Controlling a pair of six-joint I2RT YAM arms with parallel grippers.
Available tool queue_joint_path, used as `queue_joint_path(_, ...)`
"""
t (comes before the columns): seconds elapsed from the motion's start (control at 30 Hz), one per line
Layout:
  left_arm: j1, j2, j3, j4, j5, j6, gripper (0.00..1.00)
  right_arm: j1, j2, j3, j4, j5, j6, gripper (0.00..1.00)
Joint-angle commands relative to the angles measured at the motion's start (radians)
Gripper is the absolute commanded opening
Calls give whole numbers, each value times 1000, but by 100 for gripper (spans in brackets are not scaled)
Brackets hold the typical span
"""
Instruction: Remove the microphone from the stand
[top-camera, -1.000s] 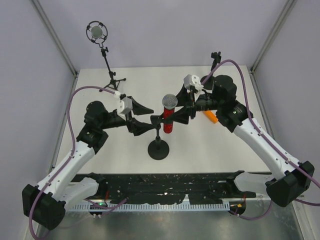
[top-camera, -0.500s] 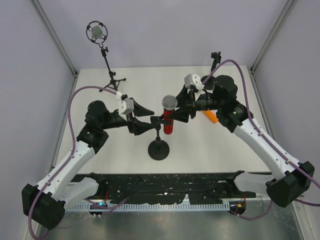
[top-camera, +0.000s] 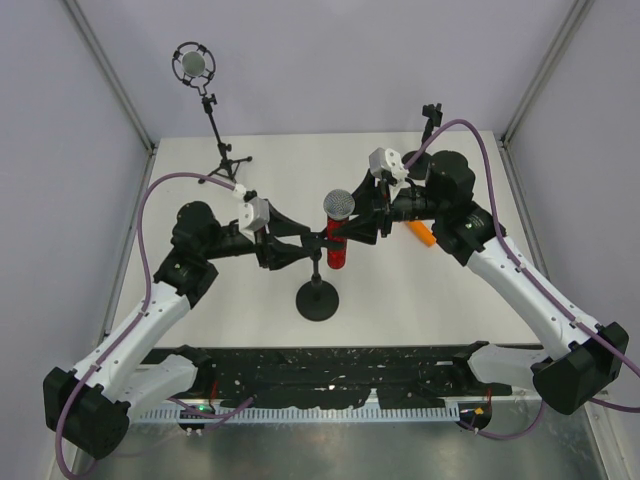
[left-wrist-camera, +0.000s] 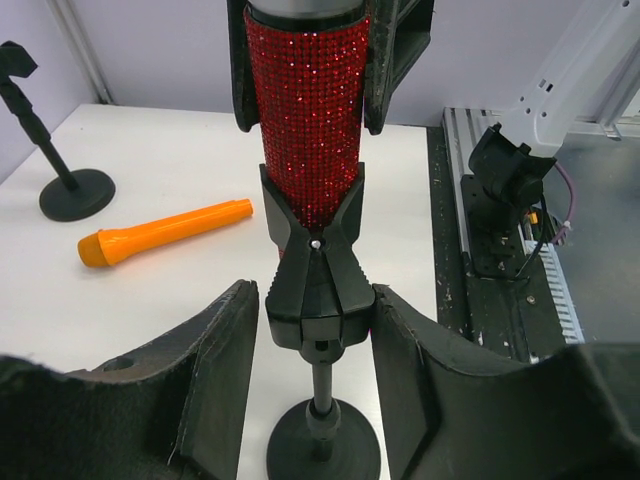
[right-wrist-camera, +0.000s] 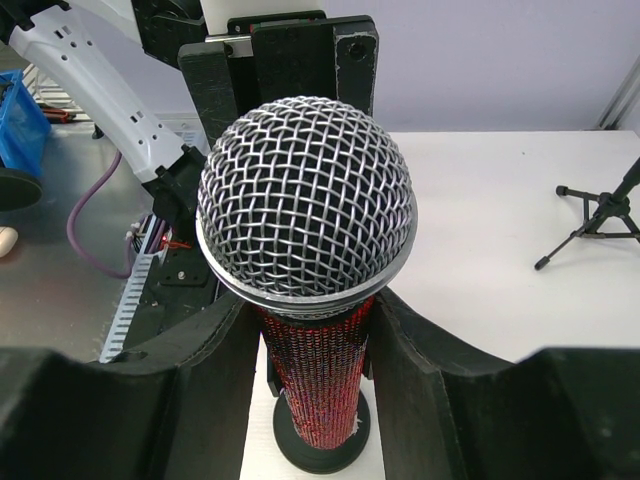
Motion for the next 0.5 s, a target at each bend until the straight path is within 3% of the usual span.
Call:
queue_joint_path(0.0, -4, 0, 44, 11, 2, 5, 50, 6, -25, 7, 54, -23, 24, 47)
queue_joint_path(0.1, -4, -1, 42, 11, 2, 5, 42, 6, -25, 7, 54, -23, 24, 47)
queue_joint_path(0.2, -4, 2, 40, 11, 3, 6, 1, 6, -23, 8, 56, -23, 27, 43)
queue_joint_path(0.47, -4, -6, 34, 14, 5, 6, 0, 6, -25, 8, 68, -22, 39, 34)
